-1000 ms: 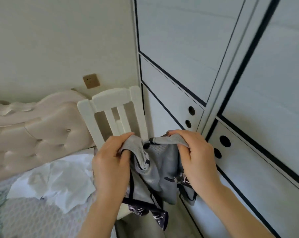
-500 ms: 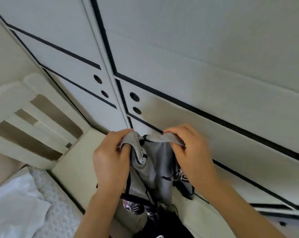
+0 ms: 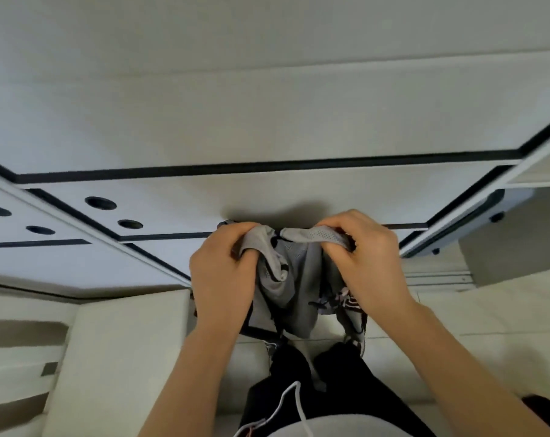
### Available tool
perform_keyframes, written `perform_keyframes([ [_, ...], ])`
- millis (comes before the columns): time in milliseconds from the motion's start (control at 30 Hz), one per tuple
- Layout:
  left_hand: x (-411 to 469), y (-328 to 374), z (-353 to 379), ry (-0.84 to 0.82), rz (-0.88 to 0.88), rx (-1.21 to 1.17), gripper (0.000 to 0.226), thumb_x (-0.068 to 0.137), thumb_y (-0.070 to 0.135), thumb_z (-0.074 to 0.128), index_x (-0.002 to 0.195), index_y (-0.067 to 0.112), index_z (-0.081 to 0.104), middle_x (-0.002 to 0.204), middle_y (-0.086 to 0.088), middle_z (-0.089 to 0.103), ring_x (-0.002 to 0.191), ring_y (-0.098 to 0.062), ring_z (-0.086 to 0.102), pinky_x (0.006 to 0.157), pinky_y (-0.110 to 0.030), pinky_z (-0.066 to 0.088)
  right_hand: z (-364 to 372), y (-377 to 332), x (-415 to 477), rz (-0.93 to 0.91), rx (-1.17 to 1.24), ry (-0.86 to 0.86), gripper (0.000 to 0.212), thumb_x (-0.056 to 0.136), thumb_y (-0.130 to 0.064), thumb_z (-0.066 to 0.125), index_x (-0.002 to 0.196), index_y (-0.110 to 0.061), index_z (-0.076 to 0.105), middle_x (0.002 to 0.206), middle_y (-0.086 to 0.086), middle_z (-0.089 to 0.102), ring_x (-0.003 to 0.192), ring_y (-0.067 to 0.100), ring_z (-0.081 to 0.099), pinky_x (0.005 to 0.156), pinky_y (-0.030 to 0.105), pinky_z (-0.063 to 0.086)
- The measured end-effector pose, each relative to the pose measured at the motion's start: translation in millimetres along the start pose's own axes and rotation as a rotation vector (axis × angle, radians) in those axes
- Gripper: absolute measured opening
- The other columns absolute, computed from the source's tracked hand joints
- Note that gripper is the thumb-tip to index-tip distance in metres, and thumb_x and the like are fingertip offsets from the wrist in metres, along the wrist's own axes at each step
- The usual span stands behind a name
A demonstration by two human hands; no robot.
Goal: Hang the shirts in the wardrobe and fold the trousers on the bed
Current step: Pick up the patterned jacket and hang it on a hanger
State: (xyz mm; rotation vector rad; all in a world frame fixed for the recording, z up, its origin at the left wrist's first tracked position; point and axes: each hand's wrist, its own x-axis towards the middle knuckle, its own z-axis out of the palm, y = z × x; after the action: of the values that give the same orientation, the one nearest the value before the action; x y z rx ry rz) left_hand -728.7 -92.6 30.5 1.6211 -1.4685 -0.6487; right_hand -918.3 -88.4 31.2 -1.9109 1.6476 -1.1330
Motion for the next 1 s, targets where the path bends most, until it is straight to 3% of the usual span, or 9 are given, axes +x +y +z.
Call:
perform_keyframes([
  [233, -11, 28, 42, -0.162, 0.08, 0.007, 0.028, 0.08, 0.021, 0.06, 0.096, 0.04, 0.07, 0.088, 0.021, 0.07, 0.083, -0.004, 0.067, 0.078, -0.029, 0.055, -43, 34, -30, 0.14, -0.058, 0.127, 0.019, 0.085, -0.003, 0.062, 0.097, -0.016, 0.069, 0.091, -0.005, 0.066, 0.084, 0.012, 0.06, 0.075, 0.031, 0.051],
  [367, -28, 52, 76, -0.215, 0.096, 0.018, 0.029, 0.076, 0.02, 0.057, 0.087, 0.043, 0.07, 0.089, 0.024, 0.069, 0.082, -0.002, 0.066, 0.076, -0.021, 0.052, -79, 65, -54, 0.254, 0.019, 0.166, 0.032, 0.089, -0.006, 0.057, 0.105, -0.034, 0.059, 0.088, -0.02, 0.059, 0.069, -0.004, 0.051, 0.064, 0.017, 0.037],
  [467, -40, 70, 106, -0.263, 0.116, 0.072, 0.029, 0.074, 0.017, 0.059, 0.092, 0.034, 0.073, 0.087, 0.012, 0.072, 0.082, -0.012, 0.067, 0.08, -0.037, 0.056, -115, 91, -65, 0.27, 0.033, 0.22, 0.024, 0.095, -0.016, 0.054, 0.101, -0.039, 0.056, 0.081, -0.018, 0.059, 0.066, -0.002, 0.051, 0.062, 0.016, 0.035],
  [533, -46, 83, 128, -0.292, 0.139, 0.114, 0.031, 0.073, 0.004, 0.063, 0.093, 0.024, 0.075, 0.086, 0.002, 0.073, 0.081, -0.021, 0.068, 0.08, -0.046, 0.055, -142, 107, -68, 0.277, 0.051, 0.273, 0.018, 0.094, -0.022, 0.053, 0.099, -0.039, 0.056, 0.08, -0.019, 0.061, 0.07, -0.001, 0.056, 0.063, 0.013, 0.038],
  [600, -55, 98, 150, -0.306, 0.181, 0.13, 0.036, 0.074, -0.007, 0.064, 0.088, 0.025, 0.073, 0.081, 0.005, 0.072, 0.076, -0.016, 0.066, 0.078, -0.041, 0.055, -171, 124, -71, 0.283, 0.065, 0.314, 0.013, 0.093, -0.024, 0.055, 0.096, -0.036, 0.058, 0.085, -0.021, 0.062, 0.073, -0.002, 0.058, 0.065, 0.009, 0.04],
  [667, -64, 115, 172, -0.312, 0.202, 0.121, 0.04, 0.079, -0.007, 0.062, 0.084, 0.031, 0.068, 0.075, 0.017, 0.067, 0.073, -0.004, 0.063, 0.071, -0.022, 0.051, -200, 143, -73, 0.273, 0.063, 0.338, 0.01, 0.092, -0.024, 0.056, 0.093, -0.033, 0.059, 0.084, -0.019, 0.063, 0.069, -0.002, 0.057, 0.062, 0.007, 0.038],
  [767, -78, 144, 206, -0.328, 0.171, 0.052, 0.029, 0.089, 0.002, 0.055, 0.074, 0.026, 0.061, 0.06, 0.017, 0.059, 0.061, 0.002, 0.055, 0.057, -0.009, 0.039, -242, 169, -69, 0.261, 0.049, 0.38, 0.005, 0.091, -0.021, 0.058, 0.091, -0.024, 0.061, 0.07, -0.014, 0.06, 0.061, -0.002, 0.053, 0.058, 0.007, 0.036],
  [900, -94, 180, 244, -0.335, 0.057, -0.129, 0.037, 0.096, 0.007, 0.051, 0.06, 0.014, 0.049, 0.051, 0.012, 0.042, 0.049, -0.002, 0.035, 0.048, -0.015, 0.028, -285, 192, -63, 0.272, 0.031, 0.401, 0.006, 0.09, -0.023, 0.058, 0.09, -0.019, 0.063, 0.064, -0.015, 0.056, 0.058, -0.001, 0.05, 0.056, 0.014, 0.035],
  [1000, -97, 203, 265, -0.329, -0.002, -0.244, 0.034, 0.097, 0.015, 0.054, 0.071, -0.006, 0.057, 0.062, -0.002, 0.048, 0.06, -0.009, 0.041, 0.057, -0.026, 0.034, -309, 203, -60, 0.275, 0.008, 0.382, 0.009, 0.084, -0.022, 0.05, 0.086, -0.027, 0.057, 0.059, -0.011, 0.051, 0.056, 0.005, 0.047, 0.057, 0.026, 0.037],
])
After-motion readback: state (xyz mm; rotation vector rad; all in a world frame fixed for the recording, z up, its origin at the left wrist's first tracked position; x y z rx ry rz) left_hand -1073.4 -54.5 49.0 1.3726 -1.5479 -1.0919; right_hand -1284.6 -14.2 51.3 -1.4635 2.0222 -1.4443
